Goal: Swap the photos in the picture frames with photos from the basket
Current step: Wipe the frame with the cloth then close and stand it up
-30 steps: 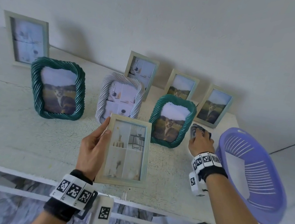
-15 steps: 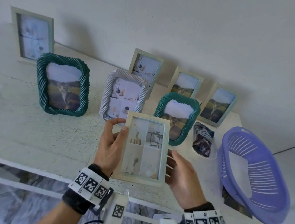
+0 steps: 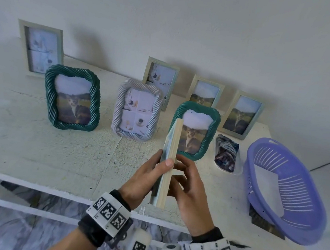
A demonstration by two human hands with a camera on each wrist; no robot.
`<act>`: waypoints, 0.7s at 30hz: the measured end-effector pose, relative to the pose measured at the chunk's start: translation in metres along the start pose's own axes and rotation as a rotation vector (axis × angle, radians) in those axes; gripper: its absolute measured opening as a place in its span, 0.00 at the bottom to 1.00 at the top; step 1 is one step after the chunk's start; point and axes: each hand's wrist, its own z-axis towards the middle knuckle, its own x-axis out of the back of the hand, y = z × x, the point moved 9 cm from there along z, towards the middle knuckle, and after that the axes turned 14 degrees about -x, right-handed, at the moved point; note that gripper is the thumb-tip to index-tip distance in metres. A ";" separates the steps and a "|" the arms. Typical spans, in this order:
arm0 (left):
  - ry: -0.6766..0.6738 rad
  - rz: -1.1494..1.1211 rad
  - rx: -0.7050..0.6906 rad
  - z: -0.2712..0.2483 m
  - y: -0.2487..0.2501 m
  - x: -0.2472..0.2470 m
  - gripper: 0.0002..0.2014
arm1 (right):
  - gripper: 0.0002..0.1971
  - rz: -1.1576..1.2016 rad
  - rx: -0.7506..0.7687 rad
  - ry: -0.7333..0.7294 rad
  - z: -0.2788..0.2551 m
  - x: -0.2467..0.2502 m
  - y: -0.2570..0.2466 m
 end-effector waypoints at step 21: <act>0.287 0.317 -0.159 0.018 0.026 -0.001 0.52 | 0.25 0.329 -0.441 -0.007 0.028 0.074 0.022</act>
